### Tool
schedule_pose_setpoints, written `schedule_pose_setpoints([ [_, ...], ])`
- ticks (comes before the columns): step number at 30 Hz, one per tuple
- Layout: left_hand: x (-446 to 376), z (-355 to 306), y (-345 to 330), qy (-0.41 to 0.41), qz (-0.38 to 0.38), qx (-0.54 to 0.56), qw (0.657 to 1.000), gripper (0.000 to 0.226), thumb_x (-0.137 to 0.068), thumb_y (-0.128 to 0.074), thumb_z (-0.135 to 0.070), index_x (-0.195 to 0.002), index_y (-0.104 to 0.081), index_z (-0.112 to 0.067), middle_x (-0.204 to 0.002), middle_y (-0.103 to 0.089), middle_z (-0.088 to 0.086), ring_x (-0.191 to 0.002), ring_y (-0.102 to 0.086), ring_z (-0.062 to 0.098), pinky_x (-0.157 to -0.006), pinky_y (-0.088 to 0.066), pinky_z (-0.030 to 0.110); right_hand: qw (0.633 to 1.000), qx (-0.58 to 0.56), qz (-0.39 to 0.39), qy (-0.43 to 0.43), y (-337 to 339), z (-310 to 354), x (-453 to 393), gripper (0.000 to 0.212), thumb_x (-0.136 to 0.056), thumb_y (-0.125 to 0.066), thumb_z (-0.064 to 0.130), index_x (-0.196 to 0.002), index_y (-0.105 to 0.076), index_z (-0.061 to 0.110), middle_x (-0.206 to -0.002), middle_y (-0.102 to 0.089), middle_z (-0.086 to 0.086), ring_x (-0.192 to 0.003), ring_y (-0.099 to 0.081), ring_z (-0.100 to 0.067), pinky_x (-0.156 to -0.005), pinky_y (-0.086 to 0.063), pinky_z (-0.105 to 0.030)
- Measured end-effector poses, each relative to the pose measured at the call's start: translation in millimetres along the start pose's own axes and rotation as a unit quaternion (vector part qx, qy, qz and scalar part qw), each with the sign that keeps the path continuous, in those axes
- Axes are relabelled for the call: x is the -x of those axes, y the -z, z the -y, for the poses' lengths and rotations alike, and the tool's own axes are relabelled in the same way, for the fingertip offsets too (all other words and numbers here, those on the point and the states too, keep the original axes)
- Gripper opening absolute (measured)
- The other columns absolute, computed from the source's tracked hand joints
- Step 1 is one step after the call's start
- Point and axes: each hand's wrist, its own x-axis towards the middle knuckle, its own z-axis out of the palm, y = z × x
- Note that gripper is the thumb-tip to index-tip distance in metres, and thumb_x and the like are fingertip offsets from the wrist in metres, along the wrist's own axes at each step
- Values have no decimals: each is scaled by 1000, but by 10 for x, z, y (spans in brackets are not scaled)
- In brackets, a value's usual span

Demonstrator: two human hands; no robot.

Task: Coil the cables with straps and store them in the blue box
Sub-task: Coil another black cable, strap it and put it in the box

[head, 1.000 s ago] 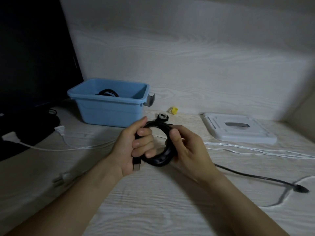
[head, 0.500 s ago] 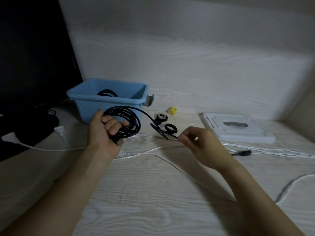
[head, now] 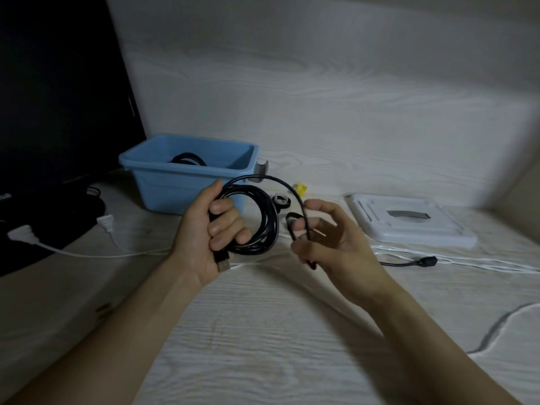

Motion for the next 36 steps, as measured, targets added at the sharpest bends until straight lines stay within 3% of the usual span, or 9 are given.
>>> schedule_pose_setpoints([
  [5,-30,-27,19,-39,-59,18,997,51,-96,-50,-36,-49,-39,-23,-34,-24,-9,-27,-22,8,-39,-37,19,995,-75,41,-55,246,205,-22,72,-53,-70,-16,-120,-65,9,-95,-68,-8,-75,-53,-19,-55,-49,-20],
  [10,-62,-14,54,-44,-90,21,995,51,-97,-50,-36,-49,-38,-24,-36,-23,-9,-29,-22,8,-41,-38,19,965,-253,-71,22,365,293,-112,65,-57,-56,-12,-118,-59,10,-81,-56,3,-88,-66,-16,-71,-52,-24],
  [13,-70,8,62,-41,-99,6,994,50,-98,-49,-37,-51,-37,-24,-36,-22,-9,-30,-21,8,-42,-39,19,934,-338,-117,8,418,362,-90,59,-46,-55,-3,-104,-62,7,-68,-49,1,-55,-55,-11,-54,-51,-23],
  [15,-68,13,64,-46,-108,7,993,49,-97,-50,-37,-52,-37,-24,-37,-22,-9,-31,-21,8,-42,-39,20,928,-359,-101,-7,413,382,-47,47,-54,-46,1,-98,-63,7,-58,-36,4,-40,-34,-8,-38,-32,-19],
  [17,-64,1,65,-53,-112,15,992,48,-97,-50,-36,-53,-37,-24,-38,-23,-9,-31,-21,8,-42,-39,21,952,-281,-115,-22,395,398,-22,38,-70,-42,10,-101,-63,7,-57,-26,4,-39,-22,-8,-37,-16,-20],
  [20,-56,-23,65,-54,-114,40,991,47,-96,-51,-37,-53,-37,-24,-38,-23,-9,-31,-22,8,-41,-39,20,977,41,-211,3,370,317,-55,21,-98,-45,15,-105,-64,9,-52,-26,5,-42,-18,-11,-41,-15,-20],
  [25,-47,-56,41,-61,-119,63,989,48,-97,-50,-40,-54,-36,-24,-38,-24,-9,-30,-22,8,-41,-40,17,837,523,-142,79,310,141,-52,17,-95,-59,15,-86,-74,14,-46,-49,11,-41,-44,-6,-42,-30,-15],
  [33,-14,-59,45,-69,-67,100,990,33,-95,-43,-33,-65,-44,-18,-54,-33,-6,-43,-31,9,-54,-45,25,788,612,63,-1,97,38,58,25,-85,-58,24,-72,-71,7,-62,-65,-8,-54,-55,-18,-55,-46,-33],
  [36,-61,-19,34,-96,-28,23,995,20,-99,-40,-22,-80,-45,-15,-68,-48,0,-58,-45,14,-72,-49,32,816,563,132,3,8,10,97,19,-90,-59,19,-82,-76,15,-67,-67,2,-55,-54,-5,-54,-38,-17],
])
